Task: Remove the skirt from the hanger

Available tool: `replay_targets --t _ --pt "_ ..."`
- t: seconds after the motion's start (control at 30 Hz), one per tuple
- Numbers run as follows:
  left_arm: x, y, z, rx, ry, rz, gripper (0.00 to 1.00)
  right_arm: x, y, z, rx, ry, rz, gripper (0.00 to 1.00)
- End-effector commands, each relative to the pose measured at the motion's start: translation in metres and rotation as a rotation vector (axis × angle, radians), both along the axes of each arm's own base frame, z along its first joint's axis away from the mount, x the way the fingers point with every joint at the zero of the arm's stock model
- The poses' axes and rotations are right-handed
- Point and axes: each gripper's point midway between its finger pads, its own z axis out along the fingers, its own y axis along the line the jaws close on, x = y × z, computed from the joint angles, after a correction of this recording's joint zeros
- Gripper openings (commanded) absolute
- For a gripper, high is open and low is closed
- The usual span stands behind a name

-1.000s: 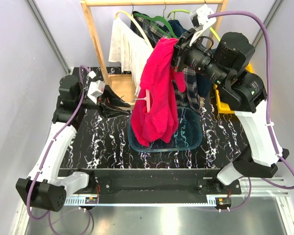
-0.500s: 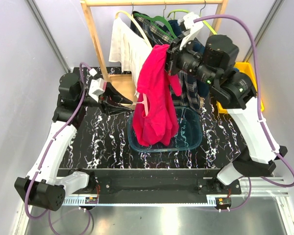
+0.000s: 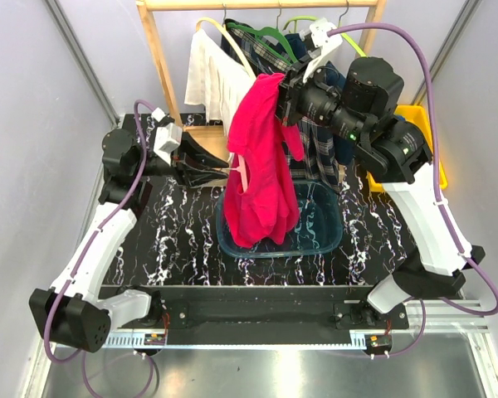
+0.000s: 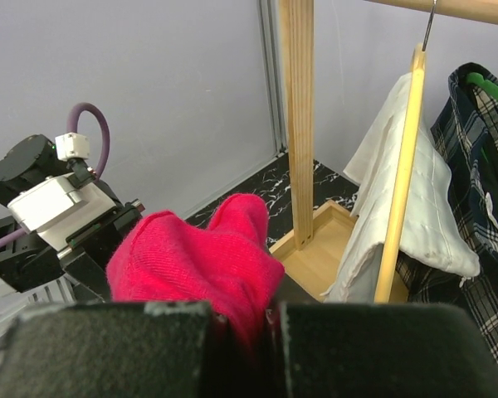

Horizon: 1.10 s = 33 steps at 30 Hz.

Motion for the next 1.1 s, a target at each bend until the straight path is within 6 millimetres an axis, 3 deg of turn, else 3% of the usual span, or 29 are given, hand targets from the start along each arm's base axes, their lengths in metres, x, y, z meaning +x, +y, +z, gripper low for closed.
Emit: replay_targets --t 0.0,0.23,0.33,0.4,0.6,0.67,0.7,0.73,0.83,0.9,1.07 --pt "0.009 -0.002 0.009 -0.026 -0.065 0.044 0.33 -0.016 -0.002 0.047 0.12 -0.099 0.046 0.0" --pt "0.012 -0.003 0.013 -0.038 -0.069 0.051 0.33 -0.014 0.005 0.044 0.123 -0.088 0.066 0.0" --pt "0.011 -0.003 0.011 -0.034 -0.07 0.041 0.19 -0.012 0.006 0.043 0.122 -0.088 0.068 0.0" --pt "0.009 -0.003 0.009 -0.024 -0.074 0.017 0.0 -0.012 0.005 0.045 0.124 -0.093 0.061 0.0" --pt "0.005 -0.004 0.001 0.017 -0.016 -0.029 0.0 -0.014 0.002 0.05 0.134 -0.105 0.061 0.0" --pt "0.007 -0.004 0.001 0.021 0.001 -0.03 0.12 -0.014 0.003 0.051 0.135 -0.109 0.064 0.0" --pt "0.006 -0.005 0.002 0.021 0.004 -0.034 0.28 -0.016 0.002 0.053 0.139 -0.113 0.067 0.0" --pt "0.006 -0.004 0.004 0.021 0.008 -0.034 0.31 -0.015 0.003 0.053 0.139 -0.115 0.069 0.0" --pt "0.004 -0.004 0.005 0.023 0.015 -0.048 0.63 -0.017 0.002 0.054 0.14 -0.116 0.072 0.0" --pt "0.004 -0.004 0.006 0.023 0.011 -0.049 0.67 -0.017 0.001 0.054 0.141 -0.117 0.068 0.0" --pt "0.009 -0.005 0.003 0.023 0.014 -0.037 0.65 -0.018 0.0 0.054 0.145 -0.116 0.066 0.0"
